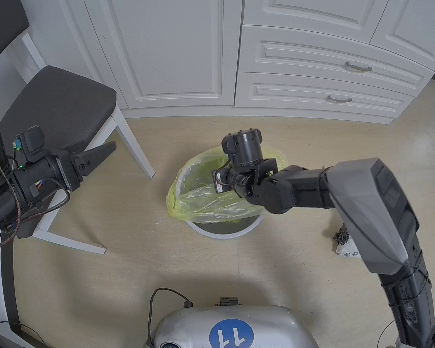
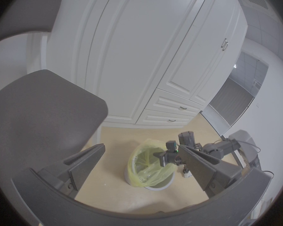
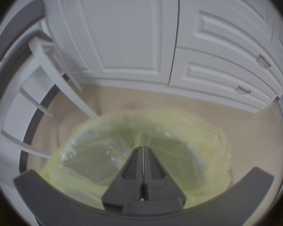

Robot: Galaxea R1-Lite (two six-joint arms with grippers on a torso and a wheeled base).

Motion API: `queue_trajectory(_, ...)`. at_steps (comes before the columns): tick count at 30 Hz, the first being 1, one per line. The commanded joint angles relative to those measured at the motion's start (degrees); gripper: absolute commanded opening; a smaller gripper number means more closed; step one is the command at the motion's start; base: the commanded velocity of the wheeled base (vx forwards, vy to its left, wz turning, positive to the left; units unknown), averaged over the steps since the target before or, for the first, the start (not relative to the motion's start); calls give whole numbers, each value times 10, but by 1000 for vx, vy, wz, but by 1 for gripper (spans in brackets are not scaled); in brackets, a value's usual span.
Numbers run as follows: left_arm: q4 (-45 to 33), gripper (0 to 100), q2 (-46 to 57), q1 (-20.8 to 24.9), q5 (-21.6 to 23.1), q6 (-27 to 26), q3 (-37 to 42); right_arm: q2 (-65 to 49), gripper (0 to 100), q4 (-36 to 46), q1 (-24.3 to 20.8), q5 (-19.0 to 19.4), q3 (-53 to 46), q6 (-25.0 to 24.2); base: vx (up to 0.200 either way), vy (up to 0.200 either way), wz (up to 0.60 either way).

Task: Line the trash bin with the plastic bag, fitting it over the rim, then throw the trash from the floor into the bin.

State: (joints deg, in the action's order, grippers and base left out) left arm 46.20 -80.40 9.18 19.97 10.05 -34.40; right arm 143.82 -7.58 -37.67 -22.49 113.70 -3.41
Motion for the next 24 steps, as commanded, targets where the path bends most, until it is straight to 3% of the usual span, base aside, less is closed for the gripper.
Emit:
queue_trajectory(1,2,100,1,-42,22,1,-3,72,0,-25,-2,3,9,-2,0,0,0)
queue_trajectory(7,2,100,5,-50,32,1,-4,21,0,-6,-16,-4,-2,-3,0,0,0)
queue_trajectory(13,2,100,3,-50,33,1,-4,-99,0,138,-63,-4,-100,-7,0,0,0)
queue_trajectory(19,2,100,5,-50,33,1,-2,-160,0,154,-79,-4,-168,-4,0,0,0)
queue_trajectory(24,2,100,7,-50,33,1,0,-200,0,157,-94,-3,-285,0,0,0,0)
